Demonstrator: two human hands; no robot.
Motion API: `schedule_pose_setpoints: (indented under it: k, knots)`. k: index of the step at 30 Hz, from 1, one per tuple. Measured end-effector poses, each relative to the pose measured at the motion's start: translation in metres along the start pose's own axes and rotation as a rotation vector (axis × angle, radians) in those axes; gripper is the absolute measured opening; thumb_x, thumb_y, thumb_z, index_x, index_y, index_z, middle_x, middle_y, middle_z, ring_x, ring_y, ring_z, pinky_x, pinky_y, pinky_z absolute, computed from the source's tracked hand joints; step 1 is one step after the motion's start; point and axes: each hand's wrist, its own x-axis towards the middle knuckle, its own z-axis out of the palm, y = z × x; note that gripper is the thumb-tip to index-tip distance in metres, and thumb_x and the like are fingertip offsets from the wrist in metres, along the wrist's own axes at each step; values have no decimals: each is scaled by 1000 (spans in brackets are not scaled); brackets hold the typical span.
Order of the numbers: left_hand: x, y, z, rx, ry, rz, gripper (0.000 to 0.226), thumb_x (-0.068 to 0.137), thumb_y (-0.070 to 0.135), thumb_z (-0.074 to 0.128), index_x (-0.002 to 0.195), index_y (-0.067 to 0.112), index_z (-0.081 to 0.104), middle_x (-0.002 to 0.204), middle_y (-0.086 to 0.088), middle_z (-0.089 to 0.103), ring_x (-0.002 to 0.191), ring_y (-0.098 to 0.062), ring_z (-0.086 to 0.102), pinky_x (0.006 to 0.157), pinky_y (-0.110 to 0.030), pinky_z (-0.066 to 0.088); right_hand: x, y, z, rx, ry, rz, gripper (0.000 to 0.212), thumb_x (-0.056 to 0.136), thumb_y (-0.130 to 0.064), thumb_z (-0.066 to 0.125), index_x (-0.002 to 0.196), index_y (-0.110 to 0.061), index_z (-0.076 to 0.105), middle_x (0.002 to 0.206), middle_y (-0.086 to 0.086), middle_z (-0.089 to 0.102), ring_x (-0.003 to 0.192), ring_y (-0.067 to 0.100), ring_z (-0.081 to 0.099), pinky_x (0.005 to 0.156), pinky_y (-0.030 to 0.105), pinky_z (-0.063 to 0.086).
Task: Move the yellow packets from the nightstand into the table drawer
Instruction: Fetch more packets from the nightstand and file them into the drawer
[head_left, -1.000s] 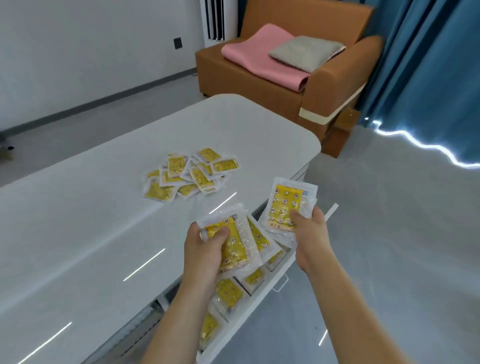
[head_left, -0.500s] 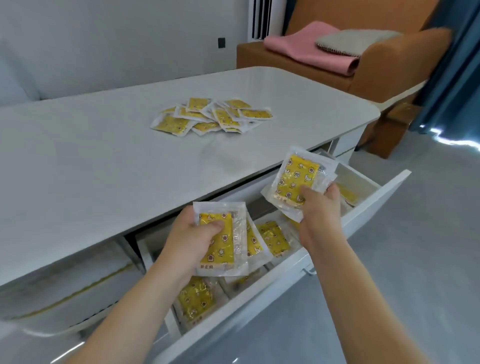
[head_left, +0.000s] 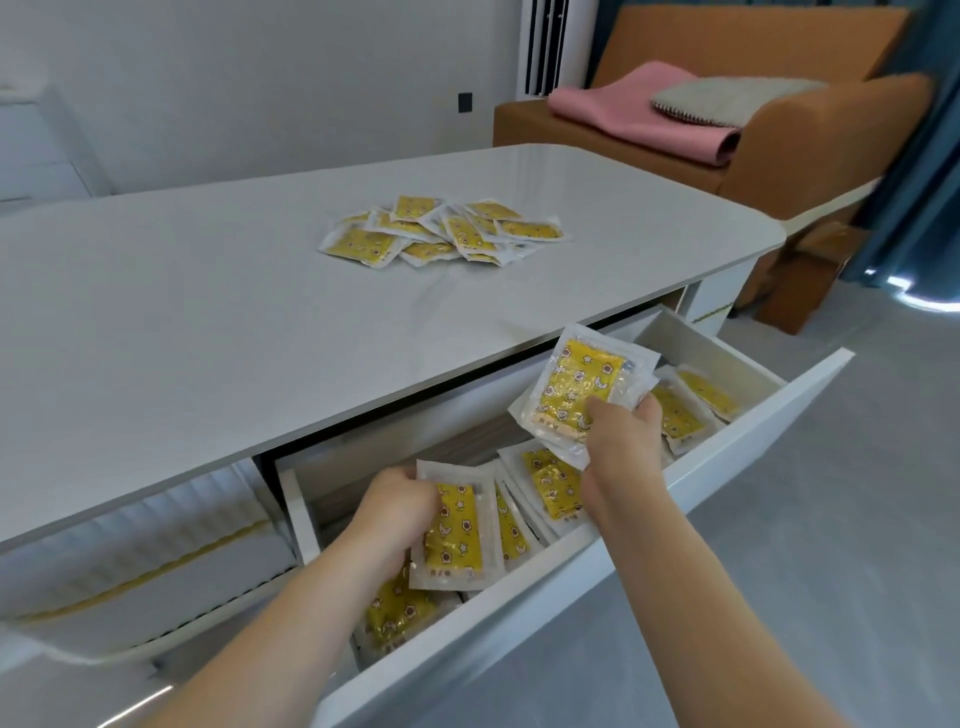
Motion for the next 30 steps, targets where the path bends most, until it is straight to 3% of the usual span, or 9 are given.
schedule_pose_setpoints:
  k: [5,7,10,13,17,21,25,28,30]
  knots:
    - [3,1,-6,208,27,107,26,94,8,49,86,25,67,81,-1,73,73,-17,70,65,-31,57,0,8,5,-23,-51,13,41,96,-4,50,130,-27,46,101,1,65,94,24,67,89,47,56]
    - [3,5,-12,238,19,118,21,96,8,50,90,24,63,83,-1,72,72,-17,71,59,-31,58,1,7,4,-25,-49,13,41,97,-4,50,130,-27,46,100,0,64,93,22,66,88,46,56]
    - [2,12,-28,201,16,116,18,96,4,49,96,15,63,82,-9,74,68,-23,73,64,-38,62,3,7,3,-37,-65,10,39,96,-4,50,128,-27,46,99,-1,64,91,22,66,87,46,56]
    - [0,15,-47,182,-16,80,16,92,-3,49,100,5,60,78,-16,72,54,-24,67,55,-32,52,4,11,4,-54,-81,4,34,96,-4,51,118,-30,48,102,0,65,93,23,67,88,47,56]
    - [-1,9,-60,437,-96,54,15,87,-4,53,94,8,60,71,-13,70,55,-22,63,58,-31,50,3,12,6,-60,-88,-4,33,97,-4,51,111,-33,45,103,1,64,95,25,67,88,49,56]
    - [-1,7,-61,636,-131,86,13,89,1,60,92,14,62,83,-5,73,65,-13,68,57,-23,54,4,13,7,-65,-92,-7,34,97,-3,51,114,-32,45,103,1,64,96,25,67,89,49,56]
    - [-1,5,-60,947,-92,152,13,89,9,58,98,20,60,86,5,61,78,-9,57,65,-23,47,5,15,8,-90,-86,-14,34,97,-5,52,120,-30,46,105,2,65,97,27,67,90,51,55]
    - [0,-2,-62,1117,-83,89,25,87,9,48,106,20,61,98,2,60,94,-17,56,101,-41,44,5,15,10,-100,-86,-7,37,97,-5,52,127,-26,47,106,3,65,96,28,67,88,51,56]
    - [0,-6,-63,1218,-71,72,24,84,8,45,99,19,61,95,0,60,100,-21,55,105,-45,35,3,14,11,-113,-95,0,38,97,-5,52,128,-26,46,107,5,65,96,28,67,86,49,57]
